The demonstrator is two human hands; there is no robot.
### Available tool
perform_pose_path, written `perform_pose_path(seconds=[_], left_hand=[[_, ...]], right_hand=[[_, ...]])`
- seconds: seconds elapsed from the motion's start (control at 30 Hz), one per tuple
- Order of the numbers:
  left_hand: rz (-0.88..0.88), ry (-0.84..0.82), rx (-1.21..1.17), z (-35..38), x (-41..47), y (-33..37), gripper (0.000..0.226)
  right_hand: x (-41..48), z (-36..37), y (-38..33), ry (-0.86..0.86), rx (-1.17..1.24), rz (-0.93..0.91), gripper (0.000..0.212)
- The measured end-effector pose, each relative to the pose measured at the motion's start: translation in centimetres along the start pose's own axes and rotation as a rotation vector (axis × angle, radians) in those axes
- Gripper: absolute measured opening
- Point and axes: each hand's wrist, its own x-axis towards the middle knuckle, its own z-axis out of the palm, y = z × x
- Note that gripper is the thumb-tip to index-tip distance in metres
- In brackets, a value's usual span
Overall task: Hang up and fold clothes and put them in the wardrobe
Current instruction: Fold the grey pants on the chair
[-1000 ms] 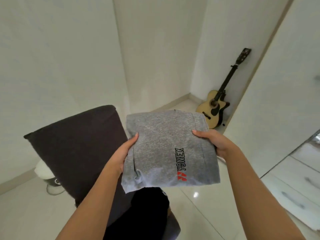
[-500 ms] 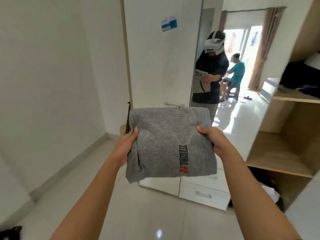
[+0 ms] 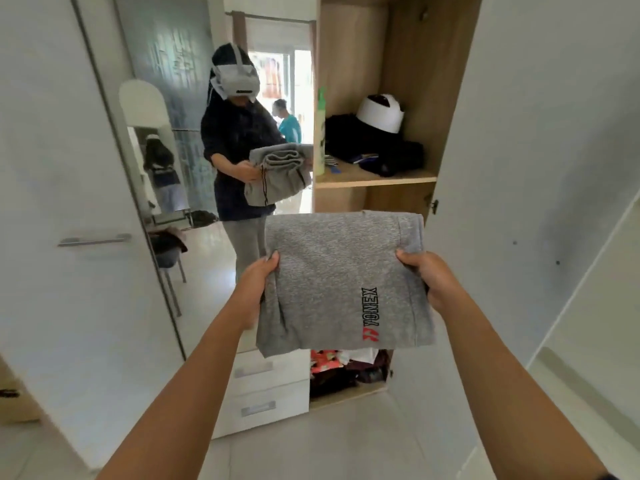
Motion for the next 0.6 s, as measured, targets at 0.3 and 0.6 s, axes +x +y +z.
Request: perform_pose_path(seconds=[0.3, 0.6], left_hand=[[-0.035, -0.126, 0.028, 11.1, 17.1, -4.7, 0.023], [0.005, 0.028, 0.211, 15.9, 30.5, -9.1, 0.023]], right_hand=[[14.9, -8.9, 1.5, 0.168, 0.041, 0.037, 0.018], [29.9, -10.6, 3.4, 0.139, -0.001, 0.070, 0.009]])
